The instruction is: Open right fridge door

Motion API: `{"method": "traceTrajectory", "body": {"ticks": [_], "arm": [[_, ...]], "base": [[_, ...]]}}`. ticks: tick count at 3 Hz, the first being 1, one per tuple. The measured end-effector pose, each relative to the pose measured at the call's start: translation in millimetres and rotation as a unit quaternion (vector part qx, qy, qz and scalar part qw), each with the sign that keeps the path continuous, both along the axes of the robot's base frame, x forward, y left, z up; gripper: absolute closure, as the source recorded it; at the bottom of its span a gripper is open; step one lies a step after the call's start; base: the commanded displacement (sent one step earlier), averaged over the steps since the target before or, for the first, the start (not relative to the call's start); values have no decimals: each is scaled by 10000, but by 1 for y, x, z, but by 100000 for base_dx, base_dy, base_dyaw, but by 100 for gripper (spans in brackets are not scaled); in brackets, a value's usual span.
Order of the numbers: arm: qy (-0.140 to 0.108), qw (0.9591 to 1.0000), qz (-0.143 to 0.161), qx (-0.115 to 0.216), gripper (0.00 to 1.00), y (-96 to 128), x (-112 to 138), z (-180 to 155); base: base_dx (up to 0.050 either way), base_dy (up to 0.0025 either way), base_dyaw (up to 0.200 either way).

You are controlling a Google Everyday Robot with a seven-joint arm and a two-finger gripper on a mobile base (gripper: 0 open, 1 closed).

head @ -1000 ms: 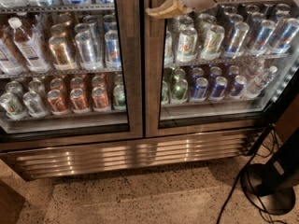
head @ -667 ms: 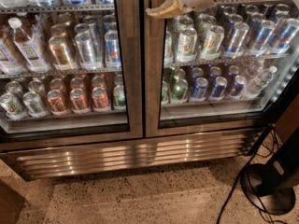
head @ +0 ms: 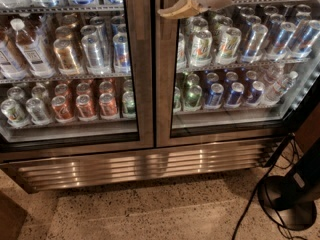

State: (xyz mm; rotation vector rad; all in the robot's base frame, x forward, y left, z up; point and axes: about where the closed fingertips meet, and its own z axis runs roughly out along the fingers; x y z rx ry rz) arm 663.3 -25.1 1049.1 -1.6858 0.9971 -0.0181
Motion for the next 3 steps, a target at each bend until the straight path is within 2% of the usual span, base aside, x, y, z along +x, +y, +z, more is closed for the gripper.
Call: {"method": "traceTrajectory", "body": {"ticks": [3], "arm": [[-80, 9999, -69, -26, 100, 0, 2, -1]], "base": [[0, 0, 0]]}}
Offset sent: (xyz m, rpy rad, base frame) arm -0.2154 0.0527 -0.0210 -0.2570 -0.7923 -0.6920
